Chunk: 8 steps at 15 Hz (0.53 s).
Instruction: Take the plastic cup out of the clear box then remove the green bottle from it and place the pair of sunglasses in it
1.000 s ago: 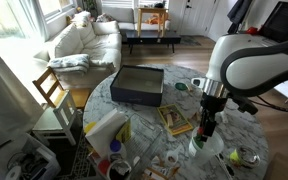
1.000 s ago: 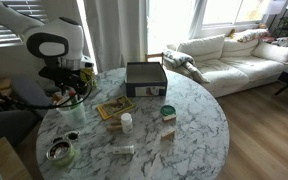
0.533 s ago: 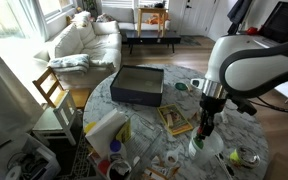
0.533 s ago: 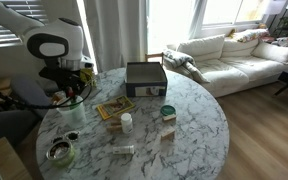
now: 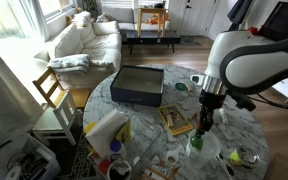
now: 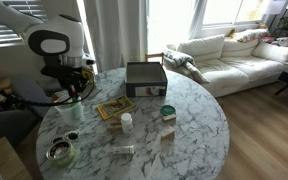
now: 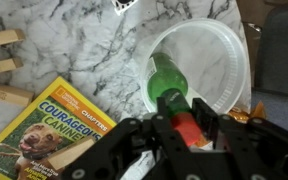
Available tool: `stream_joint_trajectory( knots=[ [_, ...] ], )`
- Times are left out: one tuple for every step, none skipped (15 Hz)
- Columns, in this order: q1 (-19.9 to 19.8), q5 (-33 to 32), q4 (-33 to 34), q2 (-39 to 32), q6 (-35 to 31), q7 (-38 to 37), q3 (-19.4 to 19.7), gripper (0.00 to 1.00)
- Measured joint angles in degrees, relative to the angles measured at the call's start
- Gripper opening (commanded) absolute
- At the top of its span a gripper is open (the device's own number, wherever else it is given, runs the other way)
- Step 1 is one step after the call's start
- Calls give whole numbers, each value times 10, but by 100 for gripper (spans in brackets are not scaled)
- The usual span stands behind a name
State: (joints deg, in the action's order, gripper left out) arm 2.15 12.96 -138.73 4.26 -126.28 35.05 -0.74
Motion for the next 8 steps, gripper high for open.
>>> stream_joint_trajectory(
  knots=[
    [-1, -9, 5, 1, 3, -2, 0, 8],
    [-1, -18, 11, 3, 7, -3, 0, 8],
    [-1, -28, 17, 7, 14, -6, 1, 8],
    [-1, -37, 24, 10, 24, -8, 1, 8],
    [-1, -45, 32, 15, 35, -10, 1, 8],
    [-1, -56, 40, 20, 47, -12, 1, 8],
    [-1, -66, 48, 25, 60, -13, 1, 8],
    [-1, -75, 55, 31, 74, -13, 0, 8]
  ],
)
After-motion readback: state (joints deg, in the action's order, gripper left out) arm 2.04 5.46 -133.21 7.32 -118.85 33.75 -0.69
